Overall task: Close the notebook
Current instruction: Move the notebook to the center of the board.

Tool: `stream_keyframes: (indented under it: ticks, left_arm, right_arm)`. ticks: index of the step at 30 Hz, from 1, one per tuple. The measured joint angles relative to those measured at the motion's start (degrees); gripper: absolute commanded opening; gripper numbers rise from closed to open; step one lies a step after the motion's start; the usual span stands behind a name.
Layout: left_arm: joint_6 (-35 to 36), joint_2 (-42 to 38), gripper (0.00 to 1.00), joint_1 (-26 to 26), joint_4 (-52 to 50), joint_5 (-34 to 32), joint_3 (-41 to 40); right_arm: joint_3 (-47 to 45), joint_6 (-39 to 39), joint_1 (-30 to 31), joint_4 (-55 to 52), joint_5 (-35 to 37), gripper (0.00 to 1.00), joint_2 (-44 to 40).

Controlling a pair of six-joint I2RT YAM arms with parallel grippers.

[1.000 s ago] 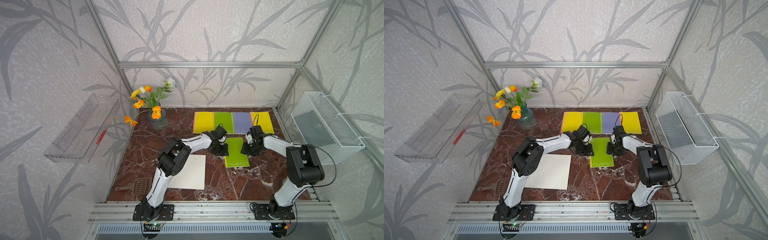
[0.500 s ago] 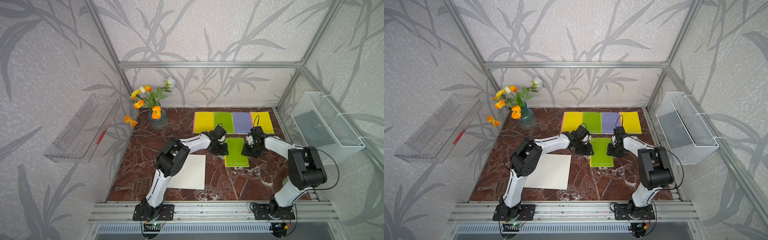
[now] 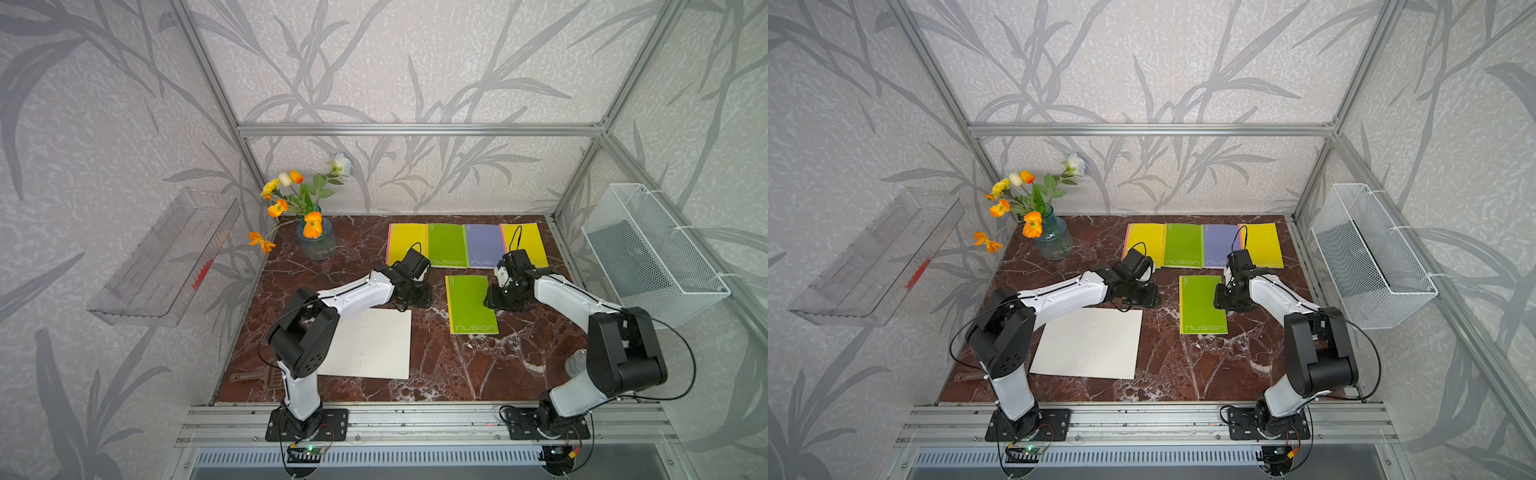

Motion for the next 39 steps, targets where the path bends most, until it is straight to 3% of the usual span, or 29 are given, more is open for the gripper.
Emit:
stream_keyframes:
  ticks: [6,12,23,31,39]
  left_arm:
    - [-1.7,-8.3,0.45,0.1,-1.5,-5.6,-11.8]
    - [-3.9,-17.0,0.45,0.2,-6.1,-11.0,-17.4]
    - [-10.3,-31.5,0.48,0.3,-10.0,-14.6,-30.2]
    - [-13.5,-32.7,0.48,0.4,-6.0,-15.0,-37.4]
    - [-14.8,-31.8,0.48,0.4,-2.1,-14.8,-38.2]
  right_arm:
    - [0.0,0.6,4.0,-0.5,0.2,0.48,-0.7]
    - [0.0,2.4,10.0,-2.1,1.1,0.49,-3.6]
    - [-2.0,8.7,23.6,-3.9,3.1,0.50,-10.5]
    - [-5.0,10.1,24.8,-3.6,5.1,0.51,-11.4]
    - [-5.1,9.9,25.0,-1.3,5.4,0.51,-9.2]
